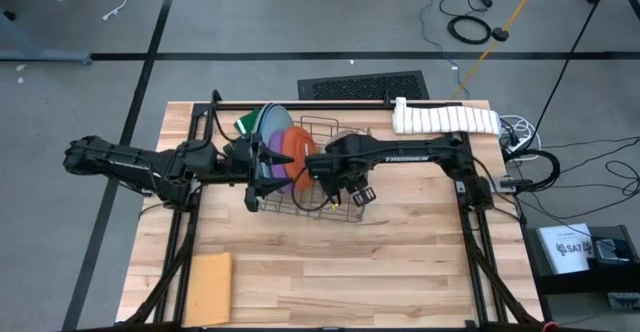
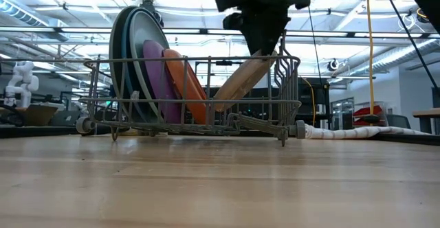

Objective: Sort dishes
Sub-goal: Put the white plate into the green dish rack

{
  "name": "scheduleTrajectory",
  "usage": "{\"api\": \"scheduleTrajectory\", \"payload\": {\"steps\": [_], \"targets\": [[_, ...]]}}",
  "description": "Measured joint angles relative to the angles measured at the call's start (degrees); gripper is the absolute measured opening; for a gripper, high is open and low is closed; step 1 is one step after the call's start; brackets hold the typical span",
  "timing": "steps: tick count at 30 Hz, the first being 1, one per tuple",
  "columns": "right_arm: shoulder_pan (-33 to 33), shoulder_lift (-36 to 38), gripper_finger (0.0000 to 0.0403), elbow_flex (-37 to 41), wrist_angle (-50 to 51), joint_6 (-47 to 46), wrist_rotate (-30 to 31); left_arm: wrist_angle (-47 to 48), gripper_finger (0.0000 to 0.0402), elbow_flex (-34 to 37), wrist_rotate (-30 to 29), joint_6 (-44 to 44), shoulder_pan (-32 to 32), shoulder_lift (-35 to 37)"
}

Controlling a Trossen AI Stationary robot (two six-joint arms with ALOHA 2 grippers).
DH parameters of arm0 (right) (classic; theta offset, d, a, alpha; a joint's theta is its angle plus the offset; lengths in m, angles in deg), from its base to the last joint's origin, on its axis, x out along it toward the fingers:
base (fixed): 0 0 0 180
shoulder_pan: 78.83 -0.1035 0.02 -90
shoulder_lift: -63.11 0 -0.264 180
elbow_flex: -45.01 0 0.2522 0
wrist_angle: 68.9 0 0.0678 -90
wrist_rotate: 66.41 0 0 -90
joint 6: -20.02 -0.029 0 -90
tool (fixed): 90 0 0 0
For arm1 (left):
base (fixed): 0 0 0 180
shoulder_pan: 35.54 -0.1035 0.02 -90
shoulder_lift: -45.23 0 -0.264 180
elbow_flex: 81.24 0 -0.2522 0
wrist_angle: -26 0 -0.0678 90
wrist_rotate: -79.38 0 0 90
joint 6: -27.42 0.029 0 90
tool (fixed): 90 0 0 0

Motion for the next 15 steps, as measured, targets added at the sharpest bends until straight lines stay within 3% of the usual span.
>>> {"api": "scheduleTrajectory", "payload": {"steps": [7,15], "targets": [[-1.2,-0.4,0.0013,0.0,0.0,3.9,0.0,0.2,0.0253,0.0,1.3,0.0,0.0,0.4],[-3.2,1.6,0.0004,-2.0,0.2,9.7,0.1,2.9,0.0253,0.0,1.3,0.0,0.0,0.4]]}}
